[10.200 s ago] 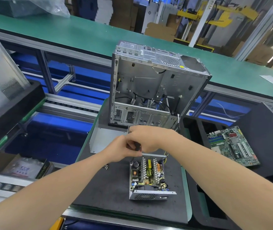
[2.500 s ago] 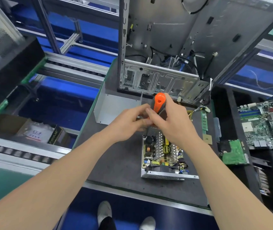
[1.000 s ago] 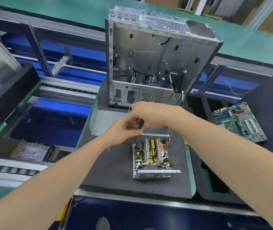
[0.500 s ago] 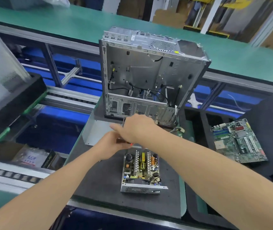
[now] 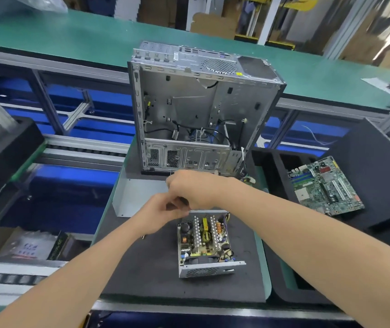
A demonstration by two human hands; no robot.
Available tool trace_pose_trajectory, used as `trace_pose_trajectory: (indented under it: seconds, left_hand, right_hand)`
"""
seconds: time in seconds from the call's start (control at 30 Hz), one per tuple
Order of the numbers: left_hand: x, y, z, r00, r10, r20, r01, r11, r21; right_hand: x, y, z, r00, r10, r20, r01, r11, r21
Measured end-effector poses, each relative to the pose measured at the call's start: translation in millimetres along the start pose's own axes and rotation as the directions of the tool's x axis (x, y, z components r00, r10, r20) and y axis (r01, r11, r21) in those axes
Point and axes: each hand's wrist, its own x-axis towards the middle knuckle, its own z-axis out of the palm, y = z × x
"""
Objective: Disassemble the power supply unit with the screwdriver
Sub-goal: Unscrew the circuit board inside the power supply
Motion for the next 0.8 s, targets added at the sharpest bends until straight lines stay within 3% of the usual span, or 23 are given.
trace_pose_trajectory:
  seconds: [0.23,0.33,0.4,0.43,0.5,0.57,0.67,0.8]
  left_hand:
    - [1,-1,1,1.0,-0.018,-0.002,0.018,1.0,0.009]
    - [1,0,0,1.0,0.011,0.016,-0.011,1.0,-0.012]
    - [0,-1,1,1.0,0.016,0.023,-0.015,0.998,-0.054]
    - [0,-1,1,1.0,0.011,0.025,-0.01,0.998,-0.06]
    - [0,-2,1,1.0,0.003,0.024,-0.001,0.997,-0.072]
    - [0,-3,1,1.0,0.005,0.024,-0.003,0.996,-0.093]
    - [-2,-2,0,0.999,0.018,0.051,-0.013,0.994,-0.111]
    - [-3,-1,-2,0.998,-0.017,0.054,0.024,0.991,-0.13]
  right_hand:
    - [-3,1,0,1.0,0.025,-0.015,-0.023,0.992,0.123]
    - [5,-5,-3,0.938,0.326,-0.116,-0.314,0.943,0.108]
    - [11,-11,-5,0.815,0.577,-0.06,-0.566,0.814,0.133]
    - [13,-13,-3,0.775,0.632,0.016,-0.622,0.758,0.194]
    - [17,-12,2,0.786,0.607,0.118,-0.596,0.693,0.405]
    - [14,-10,-1,0.839,0.521,0.157,-0.53,0.714,0.458]
    - [12,-5,-7,0.903,0.369,0.217,-0.427,0.823,0.375]
    - [11,2,-11,0.984,0.147,0.101,-0.162,0.975,0.152]
